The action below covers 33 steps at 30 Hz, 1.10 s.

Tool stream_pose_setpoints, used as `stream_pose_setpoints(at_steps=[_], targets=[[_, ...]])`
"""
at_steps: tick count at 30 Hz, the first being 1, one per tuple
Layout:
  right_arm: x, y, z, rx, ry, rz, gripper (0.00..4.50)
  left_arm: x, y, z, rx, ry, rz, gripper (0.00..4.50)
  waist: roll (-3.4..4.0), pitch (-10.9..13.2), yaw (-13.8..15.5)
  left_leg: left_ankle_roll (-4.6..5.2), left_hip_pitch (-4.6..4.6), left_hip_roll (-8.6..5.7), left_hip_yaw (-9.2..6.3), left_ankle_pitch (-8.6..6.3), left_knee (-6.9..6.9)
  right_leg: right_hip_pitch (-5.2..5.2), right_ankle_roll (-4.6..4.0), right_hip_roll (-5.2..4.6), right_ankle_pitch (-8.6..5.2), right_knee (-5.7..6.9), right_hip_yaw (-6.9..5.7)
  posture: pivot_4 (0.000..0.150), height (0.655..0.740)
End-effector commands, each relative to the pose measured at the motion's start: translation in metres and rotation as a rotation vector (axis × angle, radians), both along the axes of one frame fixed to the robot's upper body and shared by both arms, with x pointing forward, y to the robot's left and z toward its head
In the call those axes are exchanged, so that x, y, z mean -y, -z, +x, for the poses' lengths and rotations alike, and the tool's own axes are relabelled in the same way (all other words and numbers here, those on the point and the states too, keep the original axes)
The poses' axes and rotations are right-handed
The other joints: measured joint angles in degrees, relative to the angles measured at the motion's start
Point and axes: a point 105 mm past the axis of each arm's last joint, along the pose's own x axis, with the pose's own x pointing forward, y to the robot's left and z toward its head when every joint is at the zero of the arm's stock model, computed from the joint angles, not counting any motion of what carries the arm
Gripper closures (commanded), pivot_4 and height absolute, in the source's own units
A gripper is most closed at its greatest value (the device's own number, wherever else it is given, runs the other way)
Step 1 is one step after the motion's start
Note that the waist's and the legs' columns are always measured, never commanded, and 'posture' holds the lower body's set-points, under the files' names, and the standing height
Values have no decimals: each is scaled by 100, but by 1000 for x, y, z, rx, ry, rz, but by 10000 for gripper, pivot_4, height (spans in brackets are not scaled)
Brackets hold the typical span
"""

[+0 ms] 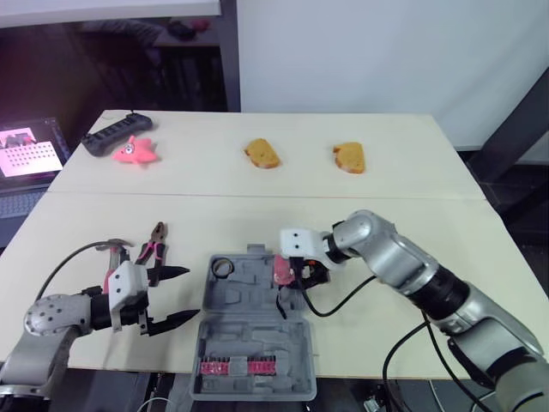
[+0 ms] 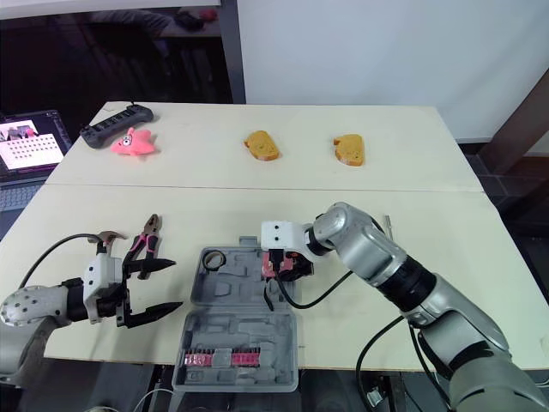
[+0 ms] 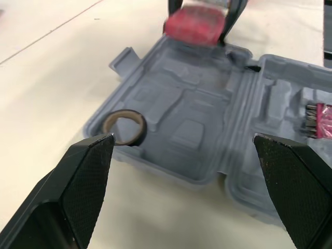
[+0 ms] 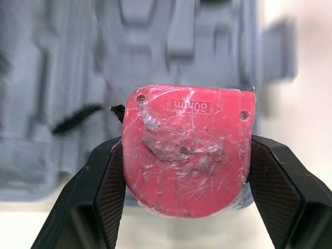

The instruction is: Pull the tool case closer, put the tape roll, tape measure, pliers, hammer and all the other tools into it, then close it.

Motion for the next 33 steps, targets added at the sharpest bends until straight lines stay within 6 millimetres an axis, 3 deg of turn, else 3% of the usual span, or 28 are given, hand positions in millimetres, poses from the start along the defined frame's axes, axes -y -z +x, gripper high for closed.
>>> stream_pose_setpoints(at_steps=[1, 10, 28, 30, 32, 33], targets=[[-9, -7, 8, 86, -39, -24, 16509, 6, -8, -1, 39, 16, 3, 0, 0, 0, -12, 0, 2, 0, 0, 0, 0, 0, 0, 1, 0, 0, 0, 1500, 7400], [-7, 2, 10, 110, -71, -107, 16509, 10, -9, -4, 40, 32, 10, 0, 1, 0, -7, 0, 0, 0, -1, 0, 0, 0, 0, 0, 0, 0, 0, 1500, 7400], [-16, 4, 8, 106, -87, -94, 16509, 15, -7, -10, 6, 42, -3, 0, 1, 0, -129, 0, 1, 0, -3, 0, -1, 1, 0, 1, 0, 0, 0, 1500, 7400], [-14, 2, 9, 113, -84, -91, 5194, 16, -7, -11, 3, 49, 0, 0, 1, 0, -131, 0, 1, 0, -4, 0, -2, 1, 0, 1, 0, 0, 0, 1500, 7400], [-13, -2, 9, 113, -79, -79, 498, 17, -7, -11, 2, 51, 0, 0, 1, 1, -131, 0, 1, 0, -3, 0, -2, 1, 0, 1, 0, -1, 0, 1500, 7400], [-13, -3, 10, 115, -77, -74, 498, 17, -7, -11, 2, 52, 0, 0, 1, 1, -131, 0, 1, 0, -4, 0, -2, 1, 0, 1, 0, 0, 0, 1500, 7400]])
